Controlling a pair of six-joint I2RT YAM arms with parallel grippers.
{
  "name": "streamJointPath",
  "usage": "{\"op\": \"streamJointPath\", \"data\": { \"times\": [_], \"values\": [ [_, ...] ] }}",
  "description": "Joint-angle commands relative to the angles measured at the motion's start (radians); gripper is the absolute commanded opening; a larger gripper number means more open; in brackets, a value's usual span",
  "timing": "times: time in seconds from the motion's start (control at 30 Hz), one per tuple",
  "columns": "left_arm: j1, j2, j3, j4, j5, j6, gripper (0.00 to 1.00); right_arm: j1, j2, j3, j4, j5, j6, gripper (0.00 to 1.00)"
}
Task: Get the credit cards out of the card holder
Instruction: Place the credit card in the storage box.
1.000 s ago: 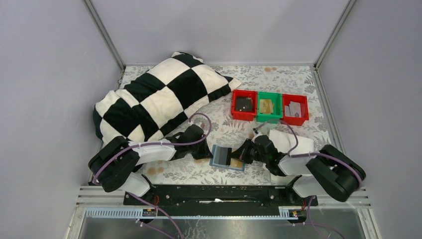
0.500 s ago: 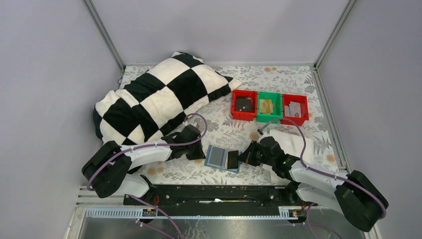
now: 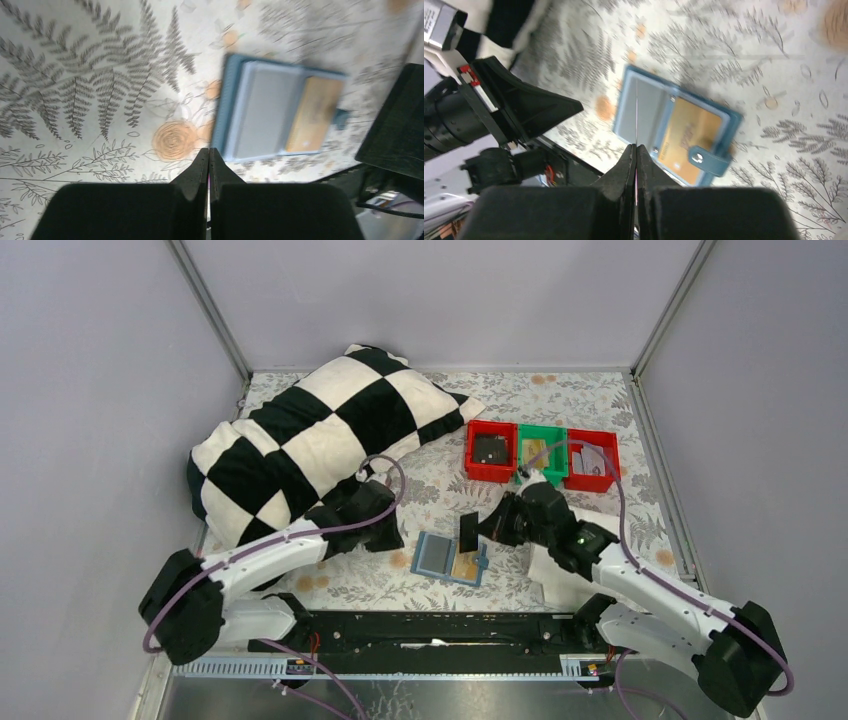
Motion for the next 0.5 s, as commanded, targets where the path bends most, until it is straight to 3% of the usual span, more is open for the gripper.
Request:
{"op": "streamJointPath", "data": {
  "times": [0.0, 0.13, 0.47],
  "values": [
    [0.011, -0.114, 0.129, -0.097, -0.101, 0.035, 0.00, -0.007, 0.008, 0.197, -0.182, 0.110, -0.080, 0.00],
    [0.018, -0.138, 0.203, -0.159, -0.132, 0.058, 0.00, -0.007, 0.066, 0.313, -0.255, 0.178, -0.105, 0.00],
    [0.019, -0.172, 0.286, -0.120, -0.148, 0.133, 0.00, -0.009, 0.155, 0.510, -0.363, 0.358, -0.223, 0.00]
  ]
}}
